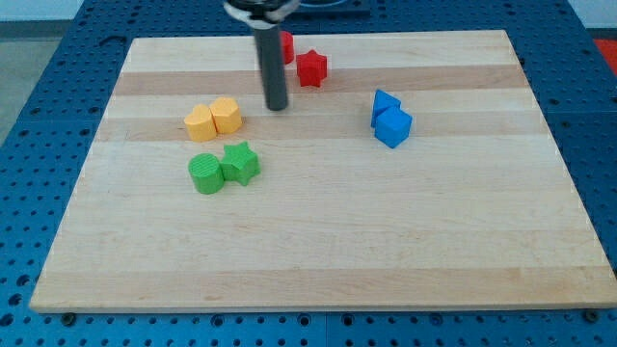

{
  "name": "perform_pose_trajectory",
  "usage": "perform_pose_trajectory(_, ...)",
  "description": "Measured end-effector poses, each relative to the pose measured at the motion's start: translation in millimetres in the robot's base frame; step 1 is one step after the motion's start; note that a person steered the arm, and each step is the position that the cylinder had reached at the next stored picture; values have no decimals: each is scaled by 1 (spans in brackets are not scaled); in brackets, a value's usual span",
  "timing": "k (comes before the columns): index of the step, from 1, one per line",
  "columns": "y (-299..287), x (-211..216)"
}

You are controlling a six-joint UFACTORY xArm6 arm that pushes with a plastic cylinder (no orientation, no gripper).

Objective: Push the red star closer to the red circle

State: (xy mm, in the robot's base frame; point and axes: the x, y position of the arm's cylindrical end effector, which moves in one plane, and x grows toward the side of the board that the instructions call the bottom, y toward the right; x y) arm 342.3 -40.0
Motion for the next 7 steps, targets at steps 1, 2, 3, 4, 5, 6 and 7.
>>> perform_pose_trajectory(1, 47, -3)
perform_pose_trajectory(2, 78, -27)
perform_pose_trajectory(3, 82, -48)
perform_pose_trajectory(4, 82, -56)
perform_pose_trajectory(5, 82, -58)
perform_pose_trajectory(6, 82, -51)
perform_pose_trajectory(7, 71, -50)
